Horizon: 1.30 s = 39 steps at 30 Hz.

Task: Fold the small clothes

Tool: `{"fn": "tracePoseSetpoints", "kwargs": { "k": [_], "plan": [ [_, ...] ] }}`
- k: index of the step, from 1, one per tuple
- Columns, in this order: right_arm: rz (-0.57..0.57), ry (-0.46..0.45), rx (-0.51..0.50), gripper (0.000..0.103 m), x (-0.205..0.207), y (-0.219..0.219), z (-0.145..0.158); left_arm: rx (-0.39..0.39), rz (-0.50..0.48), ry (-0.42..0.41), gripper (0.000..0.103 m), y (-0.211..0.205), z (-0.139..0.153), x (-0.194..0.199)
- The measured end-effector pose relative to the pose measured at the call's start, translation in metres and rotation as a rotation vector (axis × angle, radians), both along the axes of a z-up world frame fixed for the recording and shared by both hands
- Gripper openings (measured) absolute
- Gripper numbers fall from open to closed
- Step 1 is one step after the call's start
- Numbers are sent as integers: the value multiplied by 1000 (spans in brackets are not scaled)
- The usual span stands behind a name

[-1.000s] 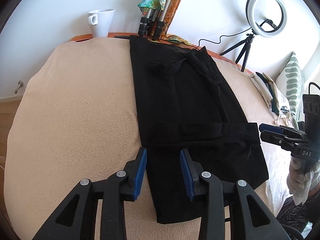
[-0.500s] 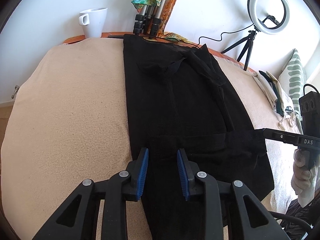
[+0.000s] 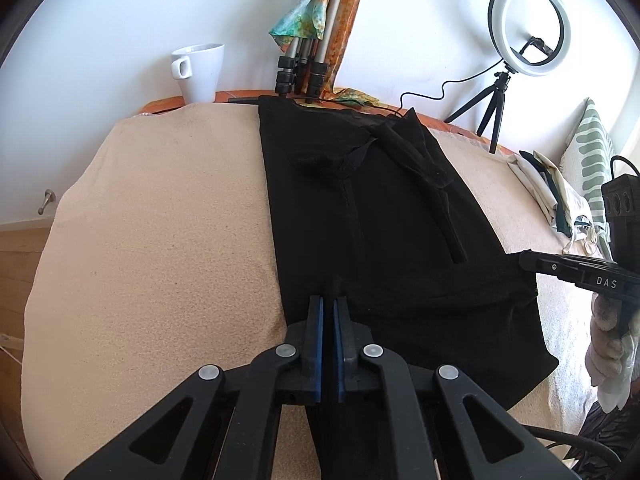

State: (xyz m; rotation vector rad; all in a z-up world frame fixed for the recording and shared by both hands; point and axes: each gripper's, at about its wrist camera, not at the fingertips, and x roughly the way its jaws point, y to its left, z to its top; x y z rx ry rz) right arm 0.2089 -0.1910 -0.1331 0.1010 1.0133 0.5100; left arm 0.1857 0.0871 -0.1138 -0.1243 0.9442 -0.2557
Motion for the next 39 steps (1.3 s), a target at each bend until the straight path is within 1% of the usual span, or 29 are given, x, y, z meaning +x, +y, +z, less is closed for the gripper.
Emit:
{"fn": "tracePoseSetpoints", "kwargs": {
  "k": [1,3,4,6,7,8,9,10,12,15,18,20,23,24,25,26,27,28,29,31,33,35,37,39],
  "plan": [
    [-11,12,-3,5,2,-1,-4,4,6,10,2,1,-2,2],
    [-25,32,-13,5,5,-1,-11,-13,12,47,12,3,-8,5],
    [-34,41,-23,5,6,0,-14,0,26,56,16,4,-9,6],
    [-50,68,-6,5,9,-5,-16,3,29,42,21,7,-6,1],
    [-67,78,5,8,9,-9,-15,0,31,38,21,9,-4,-2],
    [-80,88,10,16,8,-13,-13,-6,36,36,26,11,-2,-6],
    [-91,92,17,20,5,-17,-11,-20,40,40,31,14,0,-11],
    [-94,100,30,23,0,-22,-8,-46,35,54,32,18,0,-16],
    [-73,143,80,23,-16,-30,-6,-82,20,91,32,22,-2,-28],
    [-37,214,160,23,-47,-37,-12,-132,19,152,32,27,-9,-44],
    [-11,232,144,23,-69,-33,-20,-179,22,215,32,30,-18,-56],
    [-3,242,144,23,-77,-30,-26,-204,32,227,32,32,-20,-62],
    [-12,240,166,23,-80,-30,-28,-257,45,236,28,34,-20,-61],
    [-15,242,177,23,-79,-30,-27,-275,45,241,19,33,-21,-61],
    [-16,243,192,23,-79,-31,-27,-279,39,245,13,32,-22,-60],
    [-11,241,199,23,-78,-31,-26,-267,32,241,6,30,-22,-60],
    [-5,233,191,23,-78,-29,-25,-254,21,232,1,27,-21,-59],
    [2,221,176,23,-79,-26,-25,-241,13,226,0,25,-21,-59],
    [13,217,162,21,-78,-22,-25,-229,7,221,0,22,-19,-60],
    [33,218,157,7,-79,-14,-25,-203,1,209,0,21,-14,-62],
    [42,198,159,6,-82,-12,-18,-173,-12,182,0,20,-8,-64],
    [53,176,127,4,-83,-12,-14,-130,-12,179,0,19,-10,-64],
    [49,190,106,4,-81,-14,-20,-116,-16,201,0,17,-18,-63],
    [39,210,92,4,-80,-15,-27,-91,-20,194,0,15,-18,-64]
  ]
}}
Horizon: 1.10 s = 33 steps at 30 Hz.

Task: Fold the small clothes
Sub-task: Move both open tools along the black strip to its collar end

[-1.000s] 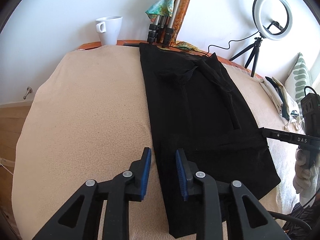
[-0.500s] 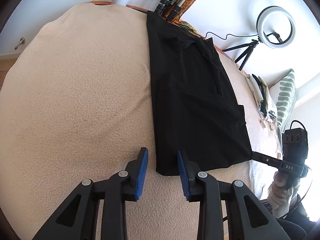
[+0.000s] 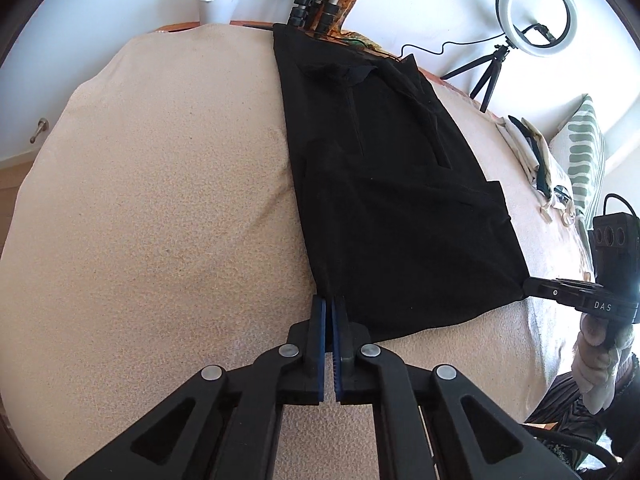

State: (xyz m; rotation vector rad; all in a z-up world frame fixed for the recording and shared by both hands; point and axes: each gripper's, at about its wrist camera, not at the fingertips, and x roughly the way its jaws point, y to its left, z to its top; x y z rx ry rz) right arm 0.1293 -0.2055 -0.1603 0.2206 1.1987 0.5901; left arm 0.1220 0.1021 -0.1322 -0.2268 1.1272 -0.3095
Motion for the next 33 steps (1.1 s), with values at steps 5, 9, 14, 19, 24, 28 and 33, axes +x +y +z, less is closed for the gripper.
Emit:
{"fn": "tracePoseSetpoints", "kwargs": {
  "k": [5,9,14,19,24,28,33],
  "plan": [
    [26,-24,-24,4,-1,-1,6,37,14,-18,8,4,8,3],
    [12,-85,-39,12,0,-8,21,15,37,-39,21,11,17,11],
    [-8,-143,-42,30,9,-12,37,-5,63,-76,24,16,31,31],
    [-38,-188,-48,30,24,-12,52,-4,51,-101,26,15,42,55],
    [-60,-187,-34,30,49,-9,62,-43,59,-113,28,22,51,87],
    [-64,-208,-47,30,80,-4,73,-43,61,-128,30,25,55,119],
    [-83,-239,-79,30,127,-2,77,-44,57,-153,31,27,57,158]
  ]
}}
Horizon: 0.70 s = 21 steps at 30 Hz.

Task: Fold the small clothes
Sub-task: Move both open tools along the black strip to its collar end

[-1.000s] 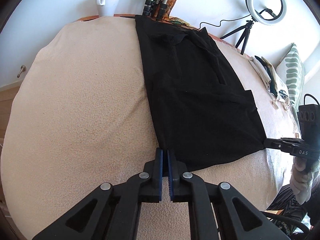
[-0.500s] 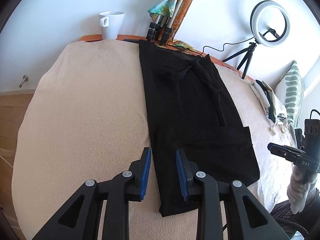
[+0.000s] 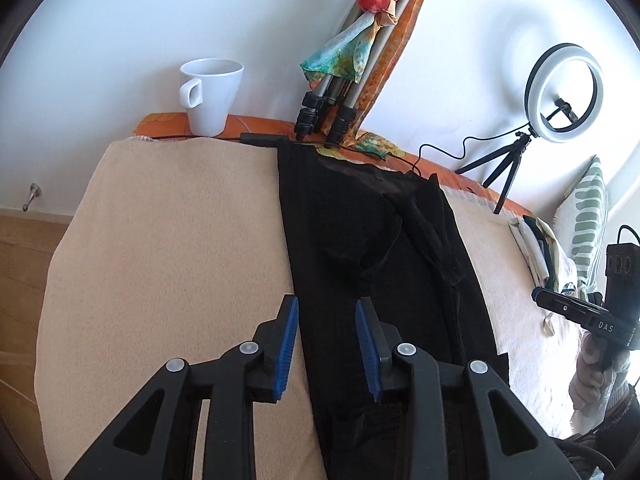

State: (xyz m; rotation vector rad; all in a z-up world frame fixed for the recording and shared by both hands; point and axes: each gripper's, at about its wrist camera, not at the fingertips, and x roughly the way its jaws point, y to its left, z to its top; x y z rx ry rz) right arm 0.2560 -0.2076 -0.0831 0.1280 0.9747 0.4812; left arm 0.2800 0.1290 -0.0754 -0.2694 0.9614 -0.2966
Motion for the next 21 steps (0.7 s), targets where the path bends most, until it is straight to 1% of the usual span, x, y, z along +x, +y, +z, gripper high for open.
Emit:
{"fn": "tracePoseSetpoints", "kwargs": {
  "k": [2,5,7,10,16,21],
  "plan": [
    [-10,-1,3,30,21,0,-2,9,-5,-6,34,-1,-2,14],
    [-18,-8,-9,30,50,2,-5,18,-28,-8,36,-4,-7,34],
    [-31,-7,-12,30,70,3,-7,40,-27,-9,36,-6,-12,46],
    [-37,7,8,30,100,8,-15,38,-21,0,36,-6,-19,64],
    [-49,23,-52,30,157,27,-35,67,-23,7,38,-7,-35,92],
    [-34,41,-94,30,189,42,-53,86,-19,8,39,-4,-42,112]
  ]
}}
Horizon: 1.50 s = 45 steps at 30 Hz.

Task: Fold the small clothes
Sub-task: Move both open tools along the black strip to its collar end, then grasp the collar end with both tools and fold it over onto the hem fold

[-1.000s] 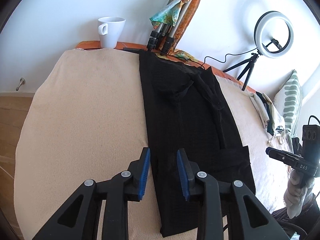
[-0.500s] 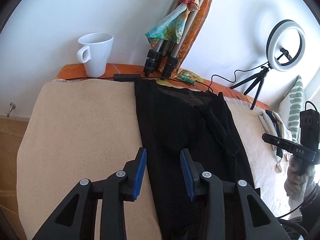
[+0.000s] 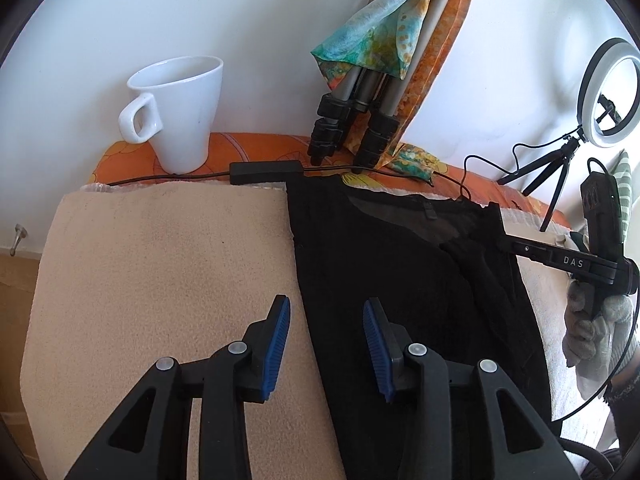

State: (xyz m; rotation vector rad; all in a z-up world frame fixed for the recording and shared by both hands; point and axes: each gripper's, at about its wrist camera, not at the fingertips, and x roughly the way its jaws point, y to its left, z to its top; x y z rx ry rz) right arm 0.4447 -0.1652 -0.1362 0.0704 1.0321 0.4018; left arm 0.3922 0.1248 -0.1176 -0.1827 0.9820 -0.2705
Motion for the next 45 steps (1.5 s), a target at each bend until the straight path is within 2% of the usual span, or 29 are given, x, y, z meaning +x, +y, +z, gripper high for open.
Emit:
{"fn": "tracePoseSetpoints", "kwargs": {
  "k": [7,10,12,15,16,17,18,22,25,28,30,34,37,40,43,44,45],
  "plan": [
    [66,-21,-58,30,18,22,-9,37,4,-17,39,3,-7,26],
    [106,-36,-10,30,22,22,-4,27,13,-17,39,5,-9,35],
    [99,-13,48,30,23,13,3,26,15,-21,39,6,-9,39],
    [63,-46,94,30,16,-10,21,33,14,-26,39,7,-9,44],
    [56,-43,113,22,15,-18,25,31,15,-24,39,7,-10,47],
    [45,-32,127,9,16,-24,26,27,17,-23,39,7,-10,49],
    [31,-27,128,9,17,-29,26,21,19,-22,39,7,-11,52],
    [46,-7,99,9,25,-22,17,1,21,-11,39,3,-14,59],
    [80,14,92,9,31,-5,3,20,12,-7,39,-2,-15,63],
    [103,3,14,9,33,12,-8,30,1,-4,40,-4,-16,67],
    [117,-9,-21,9,34,17,-10,37,0,-6,48,-5,-17,71],
    [114,-18,3,11,32,4,2,35,5,-7,51,-3,-19,79],
    [70,-38,28,13,28,-20,11,44,4,-2,51,-2,-22,85],
    [37,-12,11,34,30,-37,7,70,-2,-14,51,-6,-24,89],
    [24,33,48,36,40,-42,-3,66,4,-15,49,-7,-25,93],
    [17,30,65,36,42,-43,-4,64,8,-16,47,-8,-25,95],
    [14,27,80,36,45,-42,-4,63,10,-18,38,-8,-25,95]
  ]
}}
